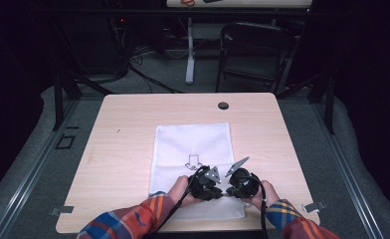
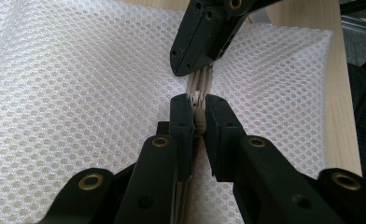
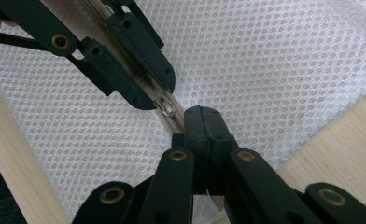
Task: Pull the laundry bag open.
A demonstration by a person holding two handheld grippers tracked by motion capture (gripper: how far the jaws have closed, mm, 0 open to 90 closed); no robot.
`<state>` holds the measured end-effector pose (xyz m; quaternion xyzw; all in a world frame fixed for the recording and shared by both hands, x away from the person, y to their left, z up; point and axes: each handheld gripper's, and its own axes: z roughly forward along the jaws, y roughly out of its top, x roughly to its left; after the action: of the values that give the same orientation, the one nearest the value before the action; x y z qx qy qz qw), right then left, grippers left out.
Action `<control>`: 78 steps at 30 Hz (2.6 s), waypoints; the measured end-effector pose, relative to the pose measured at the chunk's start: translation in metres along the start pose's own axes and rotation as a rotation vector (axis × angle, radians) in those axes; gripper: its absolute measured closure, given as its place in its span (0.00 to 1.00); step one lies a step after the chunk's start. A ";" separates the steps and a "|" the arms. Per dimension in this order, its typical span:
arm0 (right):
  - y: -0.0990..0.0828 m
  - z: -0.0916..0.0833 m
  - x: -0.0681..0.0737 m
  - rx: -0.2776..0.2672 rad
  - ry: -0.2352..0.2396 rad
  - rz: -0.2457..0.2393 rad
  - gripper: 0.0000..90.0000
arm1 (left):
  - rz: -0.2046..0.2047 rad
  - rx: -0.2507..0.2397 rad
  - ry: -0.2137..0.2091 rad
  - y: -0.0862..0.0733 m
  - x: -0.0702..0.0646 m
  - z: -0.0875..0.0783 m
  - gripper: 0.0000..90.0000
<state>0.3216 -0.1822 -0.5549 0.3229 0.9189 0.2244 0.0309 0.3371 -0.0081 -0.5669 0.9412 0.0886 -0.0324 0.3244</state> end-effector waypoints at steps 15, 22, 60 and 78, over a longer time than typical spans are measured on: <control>0.001 -0.003 -0.005 0.042 0.022 -0.030 1.00 | 0.013 -0.001 0.006 -0.001 -0.001 -0.001 0.91; -0.001 0.000 -0.001 -0.001 0.015 0.013 1.00 | 0.011 -0.005 -0.004 -0.001 -0.001 0.000 0.91; 0.000 -0.002 0.000 0.044 -0.007 -0.008 1.00 | -0.002 0.028 -0.021 -0.010 0.005 -0.011 0.91; 0.000 -0.003 0.000 0.057 -0.008 -0.016 1.00 | -0.002 0.034 -0.015 -0.019 0.006 -0.020 0.91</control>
<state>0.3213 -0.1837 -0.5518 0.3171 0.9274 0.1965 0.0272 0.3391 0.0192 -0.5634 0.9463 0.0864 -0.0410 0.3089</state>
